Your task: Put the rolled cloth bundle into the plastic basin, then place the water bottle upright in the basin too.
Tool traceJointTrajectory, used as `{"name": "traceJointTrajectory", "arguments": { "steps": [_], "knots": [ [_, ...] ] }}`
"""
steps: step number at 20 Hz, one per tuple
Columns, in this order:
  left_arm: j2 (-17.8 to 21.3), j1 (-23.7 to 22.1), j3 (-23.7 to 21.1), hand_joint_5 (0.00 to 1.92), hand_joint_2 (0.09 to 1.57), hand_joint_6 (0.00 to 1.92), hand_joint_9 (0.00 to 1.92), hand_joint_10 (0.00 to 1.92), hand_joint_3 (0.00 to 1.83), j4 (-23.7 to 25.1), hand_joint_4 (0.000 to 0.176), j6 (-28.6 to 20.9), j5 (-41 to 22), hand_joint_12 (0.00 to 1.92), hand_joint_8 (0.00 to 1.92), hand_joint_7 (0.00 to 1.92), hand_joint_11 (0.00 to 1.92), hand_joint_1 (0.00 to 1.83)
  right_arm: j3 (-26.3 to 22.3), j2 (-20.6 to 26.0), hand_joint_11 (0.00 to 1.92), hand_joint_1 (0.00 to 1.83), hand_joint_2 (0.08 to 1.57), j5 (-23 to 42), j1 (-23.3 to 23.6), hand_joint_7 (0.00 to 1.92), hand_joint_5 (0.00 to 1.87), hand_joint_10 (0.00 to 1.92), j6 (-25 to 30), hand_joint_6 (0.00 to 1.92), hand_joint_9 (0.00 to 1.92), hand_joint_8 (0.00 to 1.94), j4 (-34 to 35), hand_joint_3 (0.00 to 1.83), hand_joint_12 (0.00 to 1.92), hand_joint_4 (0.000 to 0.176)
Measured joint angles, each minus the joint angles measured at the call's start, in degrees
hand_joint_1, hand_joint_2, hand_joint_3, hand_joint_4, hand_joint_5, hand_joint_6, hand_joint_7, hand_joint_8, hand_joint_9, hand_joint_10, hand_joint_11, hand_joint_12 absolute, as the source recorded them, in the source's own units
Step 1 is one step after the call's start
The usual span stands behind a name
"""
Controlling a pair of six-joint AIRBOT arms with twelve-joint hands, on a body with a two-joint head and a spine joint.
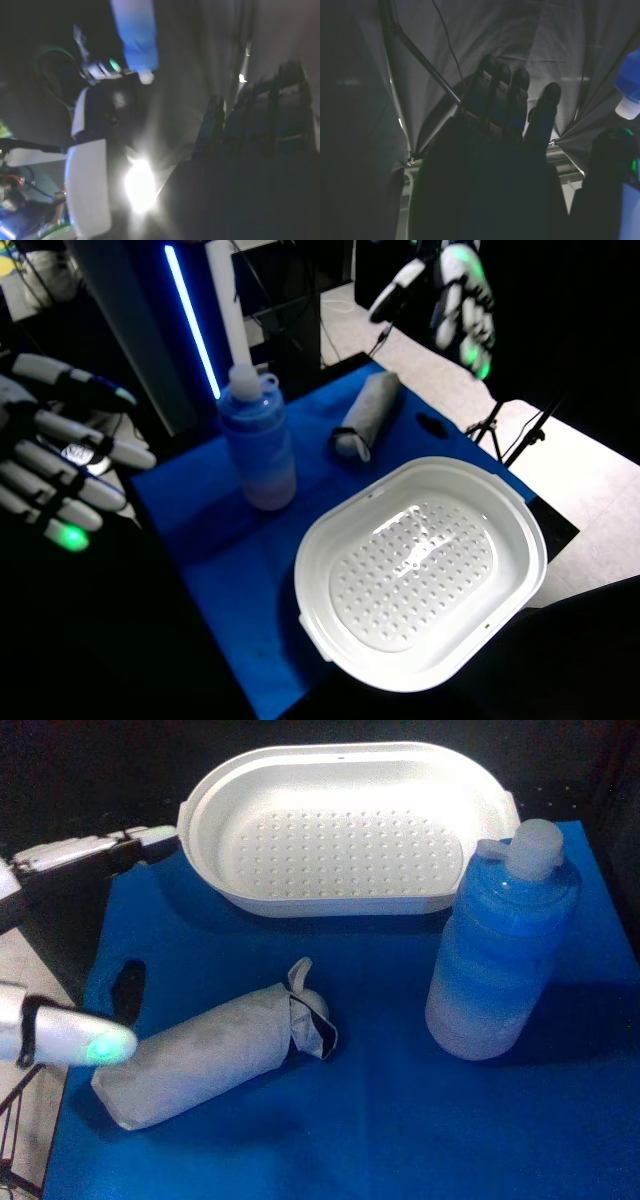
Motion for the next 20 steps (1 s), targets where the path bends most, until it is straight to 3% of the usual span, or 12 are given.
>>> {"name": "traceJointTrajectory", "arguments": {
  "steps": [2, 4, 6, 7, 8, 10, 11, 13, 15, 17, 20],
  "knots": [
    [-1.7, -7.9, 3.0, 0.0, 0.8, 0.0, 0.05, 0.01, 0.0, 8.0, 0.176, -3.6, 7.9, 0.06, 0.01, 0.02, 0.12, 0.61, 0.0, 0.0, 0.14, 0.13, 1.32, -0.3, 0.0, 0.2, 0.34, 0.0, 0.0, 0.0, 0.12, 0.0, 0.0, 0.0, 0.01, 0.158],
    [-4.3, -14.8, 4.5, 0.0, 0.8, 0.0, 0.11, 0.02, 0.0, 16.3, 0.176, -6.9, 14.7, 0.09, 0.01, 0.06, 0.2, 0.61, 0.0, 0.0, 0.14, 0.14, 1.36, -0.5, 0.0, 0.22, 0.34, 0.01, 0.0, 0.0, 0.13, 0.01, 0.0, 0.01, 0.01, 0.143],
    [-7.6, -18.5, 5.9, 0.0, 0.79, 0.0, 0.14, 0.02, 0.0, 25.9, 0.176, -11.9, 19.4, 0.11, 0.01, 0.07, 0.23, 0.63, 0.1, 0.0, 0.1, 0.17, 1.35, -0.4, 0.0, 0.22, 0.33, 0.0, 0.0, 0.0, 0.12, 0.0, -0.1, 0.0, 0.0, 0.141],
    [-9.0, -19.1, 6.4, 0.01, 0.78, 0.0, 0.15, 0.0, 0.0, 29.8, 0.176, -14.4, 21.2, 0.19, 0.01, 0.09, 0.2, 0.65, 0.1, 0.0, 0.09, 0.17, 1.35, -0.4, 0.0, 0.2, 0.33, 0.0, 0.0, 0.0, 0.11, 0.0, 0.0, 0.0, 0.0, 0.128],
    [-9.4, -19.5, 6.6, 0.04, 0.77, 0.0, 0.18, 0.0, 0.0, 32.0, 0.176, -15.8, 22.5, 0.7, 0.0, 0.13, 0.05, 0.66, 0.1, 0.0, 0.09, 0.18, 1.34, -0.4, 0.0, 0.19, 0.33, 0.0, 0.0, 0.0, 0.1, 0.0, 0.0, 0.0, 0.0, 0.128],
    [-9.3, -19.7, 6.8, 0.0, 0.8, 0.0, 0.2, 0.0, 0.0, 33.0, 0.176, -16.3, 24.2, 0.99, 0.0, 0.13, 0.0, 0.6, 0.1, 0.1, 0.11, 0.13, 1.32, -0.5, 0.0, 0.19, 0.33, 0.0, 0.0, 0.0, 0.11, 0.0, 0.2, 0.0, 0.01, 0.142],
    [-9.2, -19.8, 6.9, 0.01, 0.81, 0.0, 0.19, 0.0, 0.0, 33.0, 0.176, -16.4, 24.9, 1.01, 0.0, 0.13, 0.0, 0.6, 0.1, 0.2, 0.12, 0.15, 1.33, -0.5, 0.0, 0.19, 0.33, 0.0, 0.0, 0.0, 0.11, 0.0, 0.1, 0.0, 0.01, 0.135],
    [-9.0, -19.7, 6.8, 0.02, 0.82, 0.01, 0.2, 0.0, 0.0, 34.2, 0.176, -16.6, 26.6, 1.05, 0.0, 0.12, 0.0, 0.62, 0.1, 0.3, 0.11, 0.16, 1.35, -0.4, 0.0, 0.19, 0.34, 0.0, 0.0, 0.0, 0.11, 0.0, -0.1, 0.01, 0.01, 0.142],
    [-9.0, -19.2, 6.8, 0.02, 0.82, 0.01, 0.23, 0.01, 0.0, 34.6, 0.176, -17.0, 27.5, 1.04, 0.0, 0.14, 0.0, 0.63, 0.1, 0.3, 0.09, 0.14, 1.33, -0.4, 0.0, 0.21, 0.34, 0.0, 0.0, 0.0, 0.12, 0.0, -0.1, 0.0, 0.0, 0.136],
    [-9.1, -18.0, 6.8, 0.04, 0.82, 0.0, 0.21, 0.0, 0.0, 34.6, 0.176, -17.2, 28.1, 0.95, 0.0, 0.14, 0.0, 0.62, 0.1, 0.3, 0.14, 0.14, 1.32, -0.4, 0.0, 0.2, 0.35, 0.0, 0.0, 0.0, 0.13, 0.0, 0.1, 0.0, 0.02, 0.15],
    [-9.2, -16.7, 6.8, 0.07, 0.82, 0.0, 0.21, 0.0, 0.0, 34.3, 0.176, -17.3, 29.3, 1.08, 0.0, 0.16, 0.0, 0.64, 0.1, 0.3, 0.13, 0.17, 1.33, -0.4, 0.0, 0.2, 0.34, 0.0, 0.0, 0.0, 0.12, 0.0, -0.1, 0.0, 0.01, 0.156]
  ]
}}
